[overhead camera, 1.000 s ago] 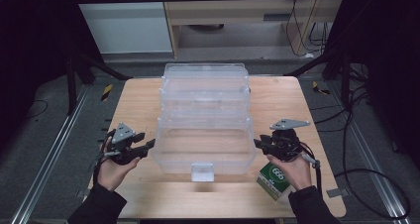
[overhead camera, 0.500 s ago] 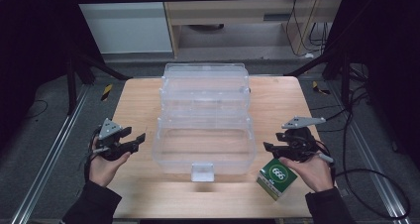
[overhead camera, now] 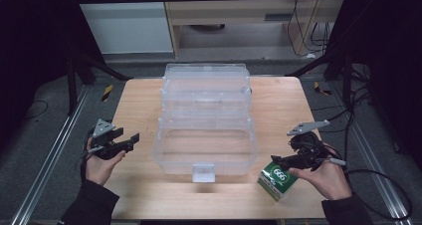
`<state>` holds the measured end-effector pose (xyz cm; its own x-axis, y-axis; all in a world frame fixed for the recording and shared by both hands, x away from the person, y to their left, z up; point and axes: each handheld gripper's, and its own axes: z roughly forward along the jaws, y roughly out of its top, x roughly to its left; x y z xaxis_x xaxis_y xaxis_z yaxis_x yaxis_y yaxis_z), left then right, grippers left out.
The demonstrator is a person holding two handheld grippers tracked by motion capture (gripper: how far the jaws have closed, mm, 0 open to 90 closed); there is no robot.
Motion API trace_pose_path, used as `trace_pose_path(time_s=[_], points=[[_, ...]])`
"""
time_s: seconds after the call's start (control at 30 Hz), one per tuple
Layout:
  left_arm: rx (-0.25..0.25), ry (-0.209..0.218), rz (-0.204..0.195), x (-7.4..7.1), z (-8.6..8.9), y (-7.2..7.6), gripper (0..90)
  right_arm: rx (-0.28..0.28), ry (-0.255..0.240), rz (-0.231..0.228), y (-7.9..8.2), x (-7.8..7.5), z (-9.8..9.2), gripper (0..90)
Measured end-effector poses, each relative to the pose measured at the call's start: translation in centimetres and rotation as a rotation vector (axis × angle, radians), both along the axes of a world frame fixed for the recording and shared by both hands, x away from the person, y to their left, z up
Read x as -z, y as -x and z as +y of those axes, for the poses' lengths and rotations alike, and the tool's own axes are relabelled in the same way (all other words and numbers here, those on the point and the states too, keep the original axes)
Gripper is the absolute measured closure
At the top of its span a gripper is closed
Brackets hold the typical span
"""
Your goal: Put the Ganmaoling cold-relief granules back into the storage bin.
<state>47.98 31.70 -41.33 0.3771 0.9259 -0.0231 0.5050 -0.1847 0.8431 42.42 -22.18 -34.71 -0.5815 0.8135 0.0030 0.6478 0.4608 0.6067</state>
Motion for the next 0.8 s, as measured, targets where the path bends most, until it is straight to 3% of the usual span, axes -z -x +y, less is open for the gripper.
trace_pose_path(time_s=[0.4,0.8], points=[[-0.018,-0.020,0.016,0.8,0.4,-0.3,30.2,-0.039,0.071,0.082,0.3,0.9,0.8,17.0],[-0.039,-0.037,0.014,1.0,1.1,-0.4,31.4,-0.086,0.100,0.137,0.3,2.2,1.6,11.6]])
